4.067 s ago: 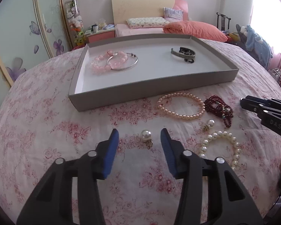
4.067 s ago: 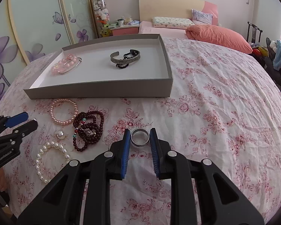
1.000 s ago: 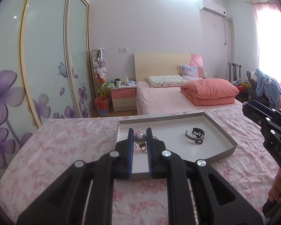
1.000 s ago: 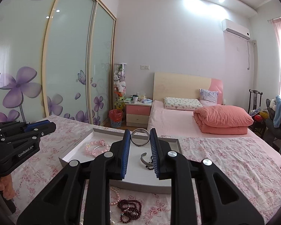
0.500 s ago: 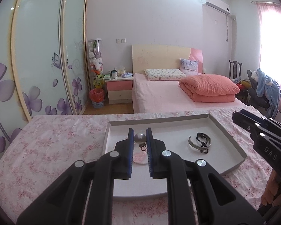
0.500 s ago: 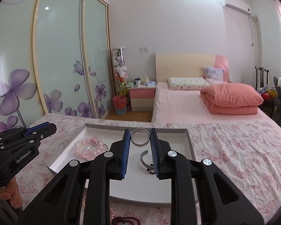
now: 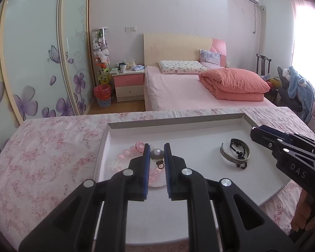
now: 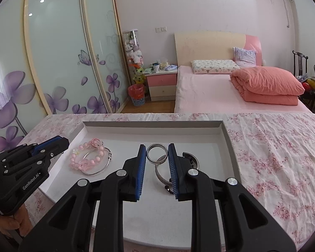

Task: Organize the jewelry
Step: 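Carry the ring and earring into the grey tray and open both tools, then withdraw both tools from the tray toward the remaining bracelets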

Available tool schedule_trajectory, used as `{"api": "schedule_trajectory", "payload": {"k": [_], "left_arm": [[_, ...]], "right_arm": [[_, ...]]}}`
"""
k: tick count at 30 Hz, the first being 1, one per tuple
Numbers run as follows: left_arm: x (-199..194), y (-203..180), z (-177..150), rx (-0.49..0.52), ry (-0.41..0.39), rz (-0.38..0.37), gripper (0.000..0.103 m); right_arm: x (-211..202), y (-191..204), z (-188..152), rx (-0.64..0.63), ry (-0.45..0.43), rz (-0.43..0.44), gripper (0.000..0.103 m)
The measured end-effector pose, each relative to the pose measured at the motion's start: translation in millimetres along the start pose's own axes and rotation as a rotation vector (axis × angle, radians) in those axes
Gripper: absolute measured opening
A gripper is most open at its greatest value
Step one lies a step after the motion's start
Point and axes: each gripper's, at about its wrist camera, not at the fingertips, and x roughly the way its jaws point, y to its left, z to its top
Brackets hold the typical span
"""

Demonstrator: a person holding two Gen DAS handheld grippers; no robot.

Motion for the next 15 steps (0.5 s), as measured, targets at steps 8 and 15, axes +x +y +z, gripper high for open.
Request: {"api": "schedule_trajectory", "payload": {"k": [8, 15], "left_arm": [[-2, 21, 6, -0.066, -0.001, -0.034, 0.025], [-22, 37, 11, -0.103, -0.024, -0.041, 0.025]], "right_arm": [[-14, -15, 1, 0.062, -0.013, 0.002, 0.036], [-29, -17, -2, 0.061, -0.025, -0.006, 0.036]]}}
